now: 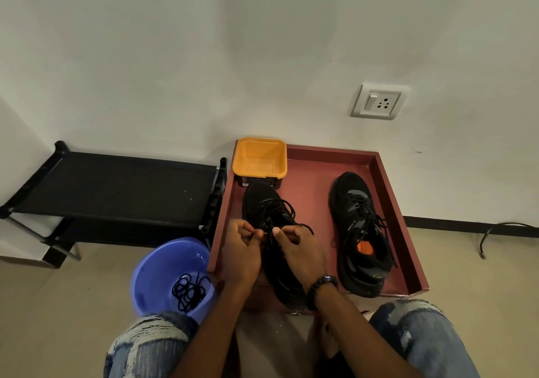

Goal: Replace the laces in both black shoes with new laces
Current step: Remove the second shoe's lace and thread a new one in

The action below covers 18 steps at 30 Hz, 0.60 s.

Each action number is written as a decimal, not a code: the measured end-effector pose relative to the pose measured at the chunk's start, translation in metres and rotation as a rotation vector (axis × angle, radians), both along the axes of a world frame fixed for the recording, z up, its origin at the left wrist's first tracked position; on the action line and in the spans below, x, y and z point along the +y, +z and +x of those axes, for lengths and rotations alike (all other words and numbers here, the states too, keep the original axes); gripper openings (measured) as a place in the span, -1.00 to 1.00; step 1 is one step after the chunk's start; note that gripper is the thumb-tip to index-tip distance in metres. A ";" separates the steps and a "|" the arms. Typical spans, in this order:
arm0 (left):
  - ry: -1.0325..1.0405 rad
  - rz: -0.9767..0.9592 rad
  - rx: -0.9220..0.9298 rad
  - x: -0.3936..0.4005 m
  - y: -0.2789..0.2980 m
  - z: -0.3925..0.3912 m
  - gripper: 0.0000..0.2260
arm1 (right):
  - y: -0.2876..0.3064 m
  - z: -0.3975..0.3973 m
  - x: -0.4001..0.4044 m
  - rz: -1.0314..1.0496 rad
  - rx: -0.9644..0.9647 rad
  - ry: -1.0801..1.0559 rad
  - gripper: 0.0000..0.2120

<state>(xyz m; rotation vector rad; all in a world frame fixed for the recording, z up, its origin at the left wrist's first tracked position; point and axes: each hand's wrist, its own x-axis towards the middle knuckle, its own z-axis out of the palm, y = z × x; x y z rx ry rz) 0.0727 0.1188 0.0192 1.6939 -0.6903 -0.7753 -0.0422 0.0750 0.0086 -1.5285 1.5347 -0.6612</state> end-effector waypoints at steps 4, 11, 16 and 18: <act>0.110 -0.071 0.270 0.001 0.006 -0.004 -0.86 | 0.005 0.000 0.003 -0.033 0.035 -0.010 -0.88; 0.123 -0.285 0.483 0.003 0.037 0.008 -0.83 | 0.019 -0.004 -0.001 -0.019 0.049 -0.044 -0.84; 0.161 -0.186 0.604 0.007 0.032 0.041 -0.80 | 0.015 0.000 0.004 0.019 0.011 -0.046 -0.76; 0.012 0.051 0.367 0.008 0.017 0.038 -0.82 | 0.016 -0.003 0.004 0.050 -0.165 -0.119 -0.81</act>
